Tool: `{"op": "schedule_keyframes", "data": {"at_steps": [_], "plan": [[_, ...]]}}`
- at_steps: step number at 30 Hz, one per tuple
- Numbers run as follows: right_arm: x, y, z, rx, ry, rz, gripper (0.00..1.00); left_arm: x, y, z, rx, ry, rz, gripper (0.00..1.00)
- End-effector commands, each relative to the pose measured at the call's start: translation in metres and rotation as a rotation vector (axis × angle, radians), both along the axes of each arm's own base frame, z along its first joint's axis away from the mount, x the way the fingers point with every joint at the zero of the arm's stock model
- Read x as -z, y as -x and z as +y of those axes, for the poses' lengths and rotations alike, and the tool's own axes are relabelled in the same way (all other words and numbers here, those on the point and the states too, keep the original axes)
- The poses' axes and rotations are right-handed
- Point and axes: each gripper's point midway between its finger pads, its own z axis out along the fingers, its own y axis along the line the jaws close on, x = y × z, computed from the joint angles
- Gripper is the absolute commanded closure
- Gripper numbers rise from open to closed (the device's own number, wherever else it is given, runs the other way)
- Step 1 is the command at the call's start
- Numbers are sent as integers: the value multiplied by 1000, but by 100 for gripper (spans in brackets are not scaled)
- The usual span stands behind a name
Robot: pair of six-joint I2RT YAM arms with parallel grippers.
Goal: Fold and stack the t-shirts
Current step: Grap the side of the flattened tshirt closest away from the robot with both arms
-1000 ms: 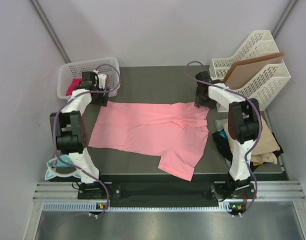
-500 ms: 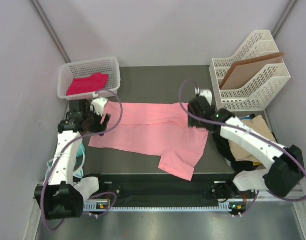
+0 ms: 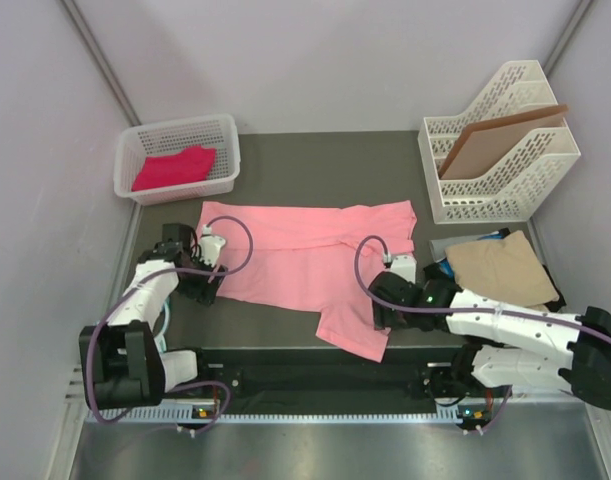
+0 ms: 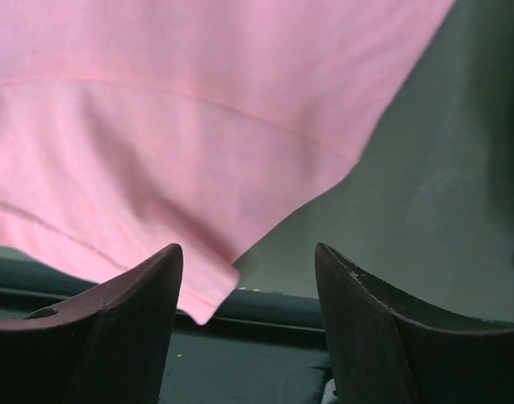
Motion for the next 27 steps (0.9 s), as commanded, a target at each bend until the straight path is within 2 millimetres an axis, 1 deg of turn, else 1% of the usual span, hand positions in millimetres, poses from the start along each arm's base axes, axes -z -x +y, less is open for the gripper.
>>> {"op": "schedule_keyframes", "data": {"at_steps": [1,4,6,10,12,17,23,25,27], "plan": [[7,12,28,-2,-73,32,36,5,-25,8,-41,-33,-76,23],[15,25,41,-32,-90,67,37,11,-27,15,-59,-65,-79,23],[21,34,46,-38,-89,86,38,13,-30,18,-66,-82,-84,23],[28,45,44,-30,-81,107,42,16,-33,20,-71,-86,-85,24],[27,48,46,-26,-92,110,43,16,-35,20,-74,-89,-91,24],[26,48,36,-6,-58,101,47,20,-36,19,-77,-81,-87,25],[30,48,37,4,-55,111,51,27,-33,20,-89,-78,-77,25],[34,50,37,3,-49,117,53,25,-34,20,-89,-81,-90,25],[36,50,35,8,-39,116,61,25,-34,20,-94,-79,-92,25]]}}
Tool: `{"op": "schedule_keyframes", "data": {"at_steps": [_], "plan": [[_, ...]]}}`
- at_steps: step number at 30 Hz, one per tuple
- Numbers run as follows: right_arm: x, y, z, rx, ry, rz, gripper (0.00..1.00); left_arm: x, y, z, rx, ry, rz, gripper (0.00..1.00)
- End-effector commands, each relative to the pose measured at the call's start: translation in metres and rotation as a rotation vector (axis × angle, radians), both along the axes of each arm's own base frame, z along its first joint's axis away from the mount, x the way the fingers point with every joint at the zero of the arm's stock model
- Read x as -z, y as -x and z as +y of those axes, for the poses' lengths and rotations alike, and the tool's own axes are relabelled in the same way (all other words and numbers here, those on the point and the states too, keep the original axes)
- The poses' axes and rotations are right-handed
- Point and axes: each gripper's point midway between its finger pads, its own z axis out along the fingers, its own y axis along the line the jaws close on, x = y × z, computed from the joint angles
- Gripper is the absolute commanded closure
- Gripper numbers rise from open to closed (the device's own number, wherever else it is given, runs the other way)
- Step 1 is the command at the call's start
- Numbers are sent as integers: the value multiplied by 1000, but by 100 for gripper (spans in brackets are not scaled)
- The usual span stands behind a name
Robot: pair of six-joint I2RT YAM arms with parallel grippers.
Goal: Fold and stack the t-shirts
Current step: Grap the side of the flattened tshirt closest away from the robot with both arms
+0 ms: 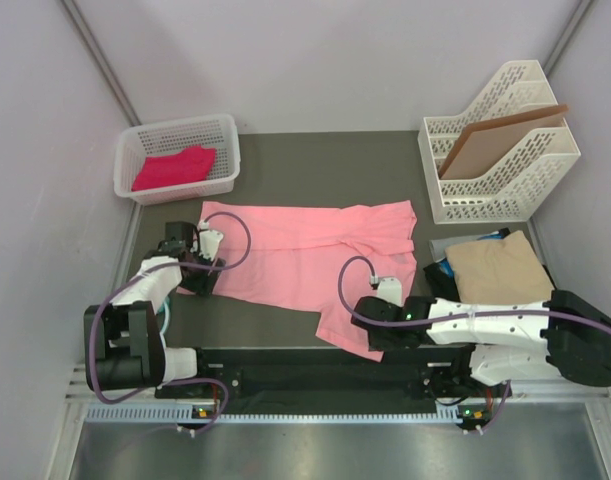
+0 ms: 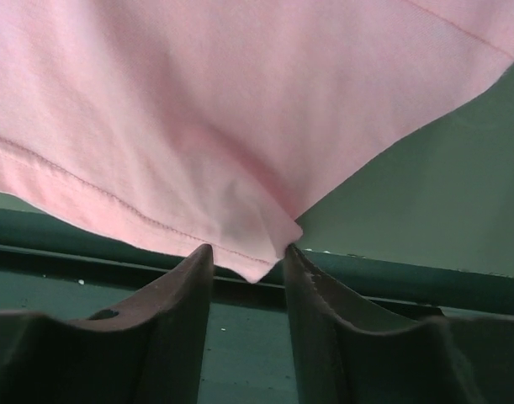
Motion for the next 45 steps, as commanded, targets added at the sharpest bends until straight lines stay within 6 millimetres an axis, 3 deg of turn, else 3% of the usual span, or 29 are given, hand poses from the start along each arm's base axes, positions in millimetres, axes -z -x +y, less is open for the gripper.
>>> {"op": "schedule_keyframes", "data": {"at_steps": [1,3,4,6,7,9,17,21,25,30,32,34,35,39,45], "plan": [[3,0,2,16,4,-12,71,4,-2,2,-23,-2,-30,26],[0,-2,0,24,20,-22,86,4,-2,1,-27,8,-29,28],[-1,-3,-2,29,26,-28,95,4,-3,0,-30,11,-32,35],[-8,-6,-5,38,36,-44,100,3,-4,0,-41,17,-37,45],[-11,-8,-6,42,40,-56,100,3,-5,-1,-44,20,-38,56],[-20,-9,-12,48,50,-70,100,-1,-6,-2,-47,30,-39,64],[-46,-13,-21,88,1,-116,100,-24,-10,-7,-40,57,-69,68],[-52,-13,-24,100,-15,-127,100,-39,-12,-11,-36,76,-98,88],[-58,-15,-25,100,-21,-139,100,-53,-18,-12,-42,85,-110,97],[-62,-13,-25,95,-32,-139,100,-60,-15,-15,-38,102,-98,96],[-66,-11,-25,96,-46,-142,100,-59,-10,-15,-25,96,-92,91],[-68,-11,-29,101,-42,-147,100,-48,0,-12,-23,77,-60,77],[-70,-12,-30,105,-48,-155,100,-43,4,-10,-26,65,-47,59],[-77,-14,-32,115,-57,-172,100,-24,12,0,-37,6,-36,45],[-77,-14,-36,121,-52,-177,100,-6,19,9,-54,-38,17,43]]}}
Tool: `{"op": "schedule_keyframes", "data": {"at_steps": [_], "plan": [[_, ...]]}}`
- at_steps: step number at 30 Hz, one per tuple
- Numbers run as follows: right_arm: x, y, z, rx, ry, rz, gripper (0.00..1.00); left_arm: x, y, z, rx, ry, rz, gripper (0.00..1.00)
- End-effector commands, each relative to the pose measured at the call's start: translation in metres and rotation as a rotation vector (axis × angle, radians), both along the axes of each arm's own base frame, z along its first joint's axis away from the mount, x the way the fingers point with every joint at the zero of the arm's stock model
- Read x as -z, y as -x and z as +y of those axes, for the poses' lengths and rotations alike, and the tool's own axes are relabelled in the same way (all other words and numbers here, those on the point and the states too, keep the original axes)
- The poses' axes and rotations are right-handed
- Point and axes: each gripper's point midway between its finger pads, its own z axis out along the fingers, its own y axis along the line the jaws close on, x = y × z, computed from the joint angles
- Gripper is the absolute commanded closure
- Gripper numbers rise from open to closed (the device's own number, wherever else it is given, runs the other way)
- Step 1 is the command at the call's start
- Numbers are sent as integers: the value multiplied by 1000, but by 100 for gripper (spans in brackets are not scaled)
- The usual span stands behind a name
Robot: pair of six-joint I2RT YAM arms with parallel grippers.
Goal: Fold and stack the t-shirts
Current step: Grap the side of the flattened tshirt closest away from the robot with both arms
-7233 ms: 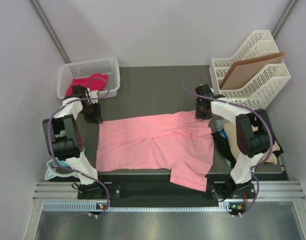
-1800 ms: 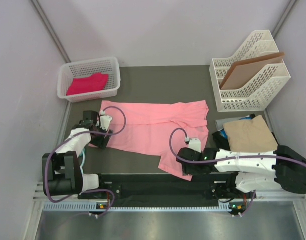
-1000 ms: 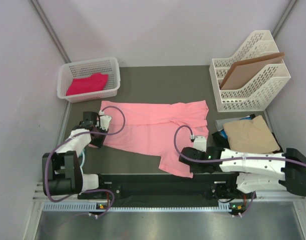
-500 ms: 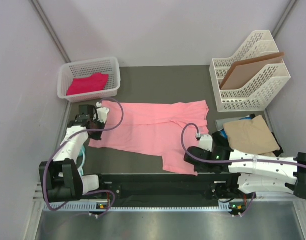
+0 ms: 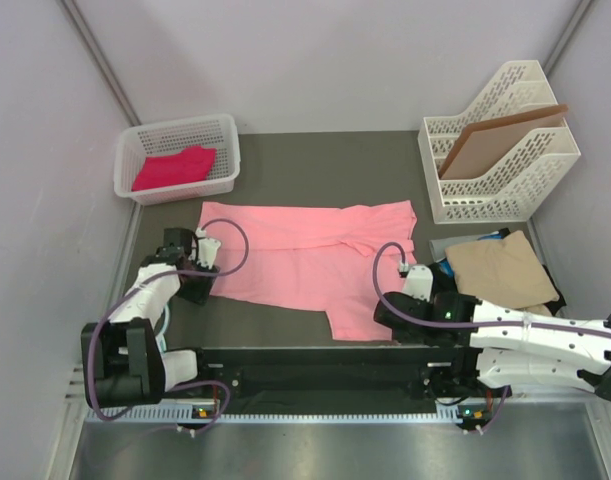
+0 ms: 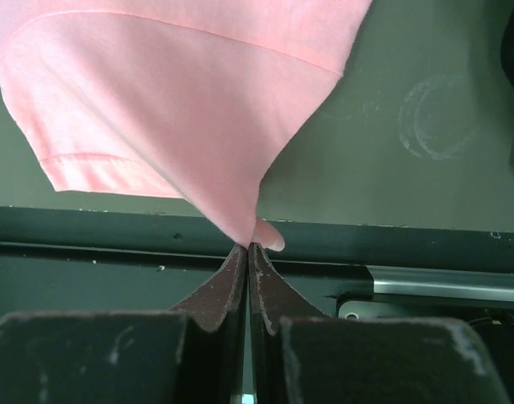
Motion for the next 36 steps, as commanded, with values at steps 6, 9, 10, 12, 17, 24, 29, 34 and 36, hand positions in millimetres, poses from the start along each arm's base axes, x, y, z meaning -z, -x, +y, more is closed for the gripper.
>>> {"op": "schedule_keyframes", "data": {"at_steps": [6,9,10,12,17,24,29,34,36], "plan": [[-15,-3,0,9,-35,-41,100,11,-21,13,-7,-60,-24,56],[-16,-3,-1,9,-29,-42,100,10,-30,12,-3,-49,-29,73],[-16,-3,-1,8,-31,-43,100,13,-30,11,-4,-44,-18,81],[-18,-3,-2,8,-27,-44,100,10,-36,8,2,-25,-25,86],[-19,-3,-4,14,-28,-45,100,3,-39,2,21,8,-29,100],[-25,-1,-6,6,-22,-37,100,-13,-29,-5,93,33,-10,100],[-25,4,-8,0,-25,-20,100,-23,-12,-2,140,9,21,87],[-36,4,-9,9,-47,-29,100,-29,-8,-3,161,8,14,83],[-40,5,-10,10,-49,-33,100,-30,-7,-4,162,12,15,83]]}}
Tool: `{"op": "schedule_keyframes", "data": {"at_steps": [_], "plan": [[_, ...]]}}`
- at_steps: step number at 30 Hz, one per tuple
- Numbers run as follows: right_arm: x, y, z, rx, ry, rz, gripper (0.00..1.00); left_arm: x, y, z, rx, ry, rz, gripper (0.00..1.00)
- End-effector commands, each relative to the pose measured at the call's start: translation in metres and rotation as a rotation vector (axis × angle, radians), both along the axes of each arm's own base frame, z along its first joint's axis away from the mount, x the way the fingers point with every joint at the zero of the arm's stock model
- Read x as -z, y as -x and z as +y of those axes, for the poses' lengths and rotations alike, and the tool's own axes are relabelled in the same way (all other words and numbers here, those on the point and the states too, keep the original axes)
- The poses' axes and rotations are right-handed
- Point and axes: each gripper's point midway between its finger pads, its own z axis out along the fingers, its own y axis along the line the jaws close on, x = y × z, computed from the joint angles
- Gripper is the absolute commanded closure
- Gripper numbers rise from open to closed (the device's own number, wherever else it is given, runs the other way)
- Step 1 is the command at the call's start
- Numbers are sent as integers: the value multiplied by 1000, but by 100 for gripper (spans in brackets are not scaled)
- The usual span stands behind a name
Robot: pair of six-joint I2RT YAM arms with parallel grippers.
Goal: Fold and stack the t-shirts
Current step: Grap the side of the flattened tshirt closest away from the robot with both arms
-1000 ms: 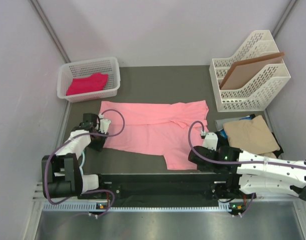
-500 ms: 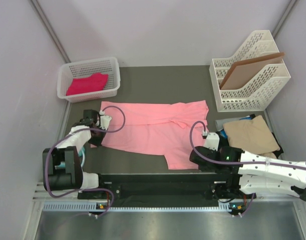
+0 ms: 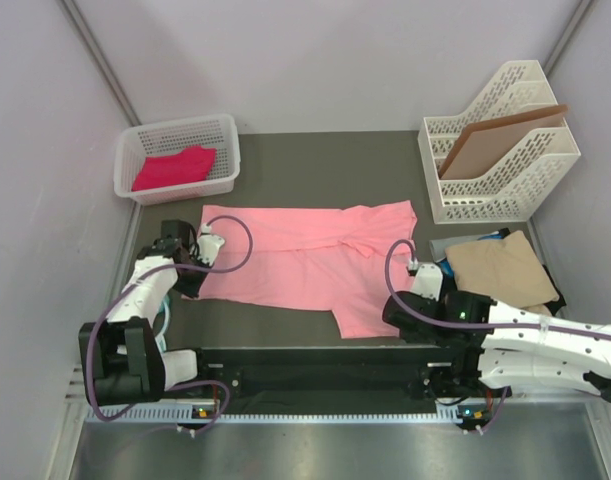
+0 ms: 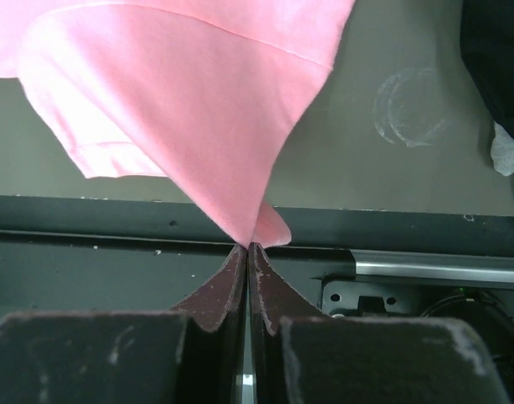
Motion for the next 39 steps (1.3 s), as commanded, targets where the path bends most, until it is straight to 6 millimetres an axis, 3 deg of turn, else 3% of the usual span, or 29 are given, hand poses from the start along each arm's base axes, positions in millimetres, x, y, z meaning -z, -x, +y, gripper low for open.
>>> {"op": "schedule_keyframes", "data": {"at_steps": [1,7,9,12,18,33,39], "plan": [[-30,0,4,-1,-53,-35,100,-14,-2,-3,36,18,-17,83],[-34,6,3,-10,-62,-26,100,-12,-2,-5,39,28,-24,82],[-32,7,2,-4,-61,-23,100,-6,-1,-5,32,32,-11,66],[-28,7,5,-8,-61,-20,100,3,-6,-2,13,15,-14,55],[-25,7,7,-10,-54,-21,100,7,-18,-1,2,18,-22,53],[-28,5,4,-5,-52,-36,100,33,-16,-4,4,37,62,80],[-36,3,0,4,-57,-54,100,22,-24,-5,9,46,45,96]]}}
